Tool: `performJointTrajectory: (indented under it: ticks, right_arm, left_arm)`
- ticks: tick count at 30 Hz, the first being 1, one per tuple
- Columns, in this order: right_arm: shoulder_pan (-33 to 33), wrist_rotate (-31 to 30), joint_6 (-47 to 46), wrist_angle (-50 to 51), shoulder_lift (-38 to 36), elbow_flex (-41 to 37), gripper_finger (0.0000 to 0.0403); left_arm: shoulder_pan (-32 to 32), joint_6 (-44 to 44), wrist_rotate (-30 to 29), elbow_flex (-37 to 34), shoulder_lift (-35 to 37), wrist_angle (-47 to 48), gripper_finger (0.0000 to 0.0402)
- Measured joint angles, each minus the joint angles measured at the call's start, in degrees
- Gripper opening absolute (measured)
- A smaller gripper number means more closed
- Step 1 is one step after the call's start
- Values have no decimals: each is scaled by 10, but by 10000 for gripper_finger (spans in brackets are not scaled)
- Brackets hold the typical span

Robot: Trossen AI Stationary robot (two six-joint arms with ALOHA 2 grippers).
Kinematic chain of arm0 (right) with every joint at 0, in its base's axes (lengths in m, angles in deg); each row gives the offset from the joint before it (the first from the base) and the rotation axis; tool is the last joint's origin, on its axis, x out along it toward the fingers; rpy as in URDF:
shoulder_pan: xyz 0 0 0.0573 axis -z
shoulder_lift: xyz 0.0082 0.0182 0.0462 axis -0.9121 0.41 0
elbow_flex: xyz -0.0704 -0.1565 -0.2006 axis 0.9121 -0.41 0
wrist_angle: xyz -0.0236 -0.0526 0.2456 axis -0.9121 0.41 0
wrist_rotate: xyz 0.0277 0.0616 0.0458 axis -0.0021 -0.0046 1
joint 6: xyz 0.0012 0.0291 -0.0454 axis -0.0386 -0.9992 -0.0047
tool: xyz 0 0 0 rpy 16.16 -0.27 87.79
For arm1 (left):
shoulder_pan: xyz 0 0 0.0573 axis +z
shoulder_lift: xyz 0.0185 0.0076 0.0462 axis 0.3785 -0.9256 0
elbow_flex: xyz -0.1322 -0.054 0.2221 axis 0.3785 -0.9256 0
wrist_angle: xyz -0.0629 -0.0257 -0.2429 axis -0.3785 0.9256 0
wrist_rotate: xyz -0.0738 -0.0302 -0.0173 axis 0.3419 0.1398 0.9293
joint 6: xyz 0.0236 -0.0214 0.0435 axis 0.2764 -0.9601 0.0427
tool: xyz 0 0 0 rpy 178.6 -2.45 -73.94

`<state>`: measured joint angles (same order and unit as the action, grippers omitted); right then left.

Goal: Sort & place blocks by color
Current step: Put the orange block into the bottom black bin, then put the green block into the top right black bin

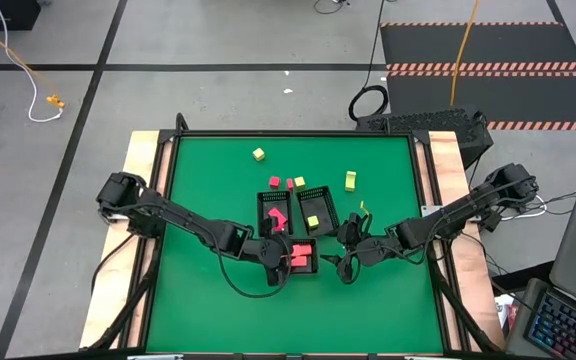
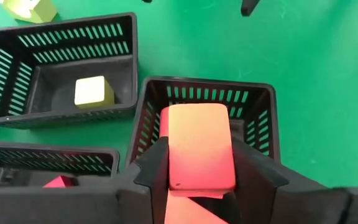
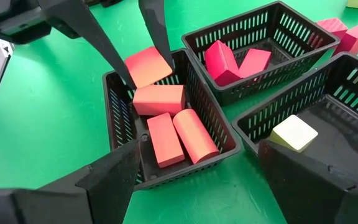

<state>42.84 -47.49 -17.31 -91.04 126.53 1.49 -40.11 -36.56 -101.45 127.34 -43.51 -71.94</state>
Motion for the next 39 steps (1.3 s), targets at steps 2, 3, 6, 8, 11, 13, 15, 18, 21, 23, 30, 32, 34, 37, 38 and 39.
performJointTrajectory:
  ticks: [2, 3, 6, 8, 11, 13, 15, 18, 21, 23, 30, 32, 34, 37, 38, 39]
  right_arm:
    - [0, 0, 0, 0, 0, 0, 320]
    - [0, 0, 0, 0, 0, 0, 320]
    - [0, 0, 0, 0, 0, 0, 320]
    - [0, 0, 0, 0, 0, 0, 320]
    - [0, 0, 1, 0, 0, 0, 320]
    - [0, 0, 0, 0, 0, 0, 320]
    - [0, 0, 0, 0, 0, 0, 320]
    - [0, 0, 0, 0, 0, 0, 320]
    - [0, 0, 0, 0, 0, 0, 320]
    - [0, 0, 0, 0, 0, 0, 320]
    - [0, 0, 2, 0, 0, 0, 320]
    - [0, 0, 4, 0, 0, 0, 320]
    - [0, 0, 6, 0, 0, 0, 320]
    - [0, 0, 6, 0, 0, 0, 320]
    - [0, 0, 6, 0, 0, 0, 320]
    - [0, 0, 5, 0, 0, 0, 320]
  left_arm:
    - [0, 0, 0, 0, 0, 0, 133]
    - [0, 0, 0, 0, 0, 0, 134]
    - [0, -2, 0, 0, 0, 4, 147]
    - [0, -2, 0, 0, 0, 3, 153]
    - [0, -2, 0, 0, 0, 4, 153]
    - [0, -6, 0, 0, 0, 4, 149]
    - [0, -12, 0, 0, 0, 6, 147]
    - [0, -13, 2, 0, 0, 5, 154]
    - [1, -17, 14, 0, 0, 6, 181]
    - [1, -21, 16, 0, 0, 6, 205]
    - [6, -30, 16, 0, 0, 6, 287]
    - [6, -36, 16, 0, 0, 4, 301]
    - [5, -40, 16, 0, 0, -7, 311]
    - [-5, -35, 16, 0, 0, -62, 316]
    - [-11, -25, 16, 0, 2, -81, 315]
    - [-15, -15, 16, 0, 4, -99, 313]
